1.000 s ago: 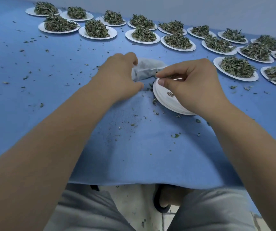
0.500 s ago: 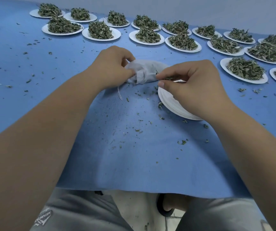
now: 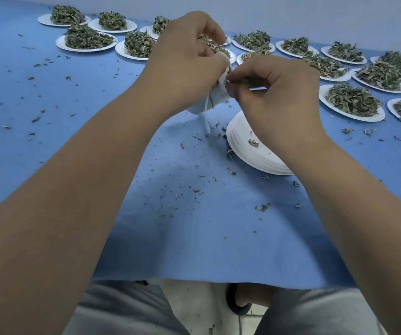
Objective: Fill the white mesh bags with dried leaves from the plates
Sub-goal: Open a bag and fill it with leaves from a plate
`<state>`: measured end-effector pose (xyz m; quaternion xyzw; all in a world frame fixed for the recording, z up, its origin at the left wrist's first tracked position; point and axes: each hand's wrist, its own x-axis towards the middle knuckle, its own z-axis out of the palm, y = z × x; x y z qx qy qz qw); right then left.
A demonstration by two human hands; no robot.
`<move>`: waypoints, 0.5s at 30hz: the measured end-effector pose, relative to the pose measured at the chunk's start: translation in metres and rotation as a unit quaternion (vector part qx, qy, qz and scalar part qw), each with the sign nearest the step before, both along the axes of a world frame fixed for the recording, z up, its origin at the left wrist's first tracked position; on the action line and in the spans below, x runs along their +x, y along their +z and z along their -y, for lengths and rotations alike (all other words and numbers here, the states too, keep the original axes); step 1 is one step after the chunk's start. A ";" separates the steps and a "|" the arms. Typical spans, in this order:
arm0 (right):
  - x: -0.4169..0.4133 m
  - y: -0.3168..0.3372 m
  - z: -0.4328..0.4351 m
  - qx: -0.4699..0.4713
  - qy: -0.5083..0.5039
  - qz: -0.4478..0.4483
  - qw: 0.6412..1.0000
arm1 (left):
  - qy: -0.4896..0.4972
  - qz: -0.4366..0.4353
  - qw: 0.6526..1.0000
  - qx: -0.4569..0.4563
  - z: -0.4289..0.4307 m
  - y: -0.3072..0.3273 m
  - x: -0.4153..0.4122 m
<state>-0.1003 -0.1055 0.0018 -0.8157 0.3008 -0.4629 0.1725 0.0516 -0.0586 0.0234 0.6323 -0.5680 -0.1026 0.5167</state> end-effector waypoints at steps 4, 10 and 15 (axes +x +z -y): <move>0.001 0.003 0.003 -0.048 0.022 -0.067 0.996 | 0.004 -0.045 0.999 0.026 0.004 -0.005 0.000; 0.006 0.019 0.011 -0.029 0.014 -0.157 0.987 | 0.008 -0.070 0.997 0.004 0.012 -0.014 0.000; 0.005 0.025 0.012 0.056 0.038 -0.195 0.978 | 0.053 -0.036 0.997 -0.035 0.017 -0.025 -0.001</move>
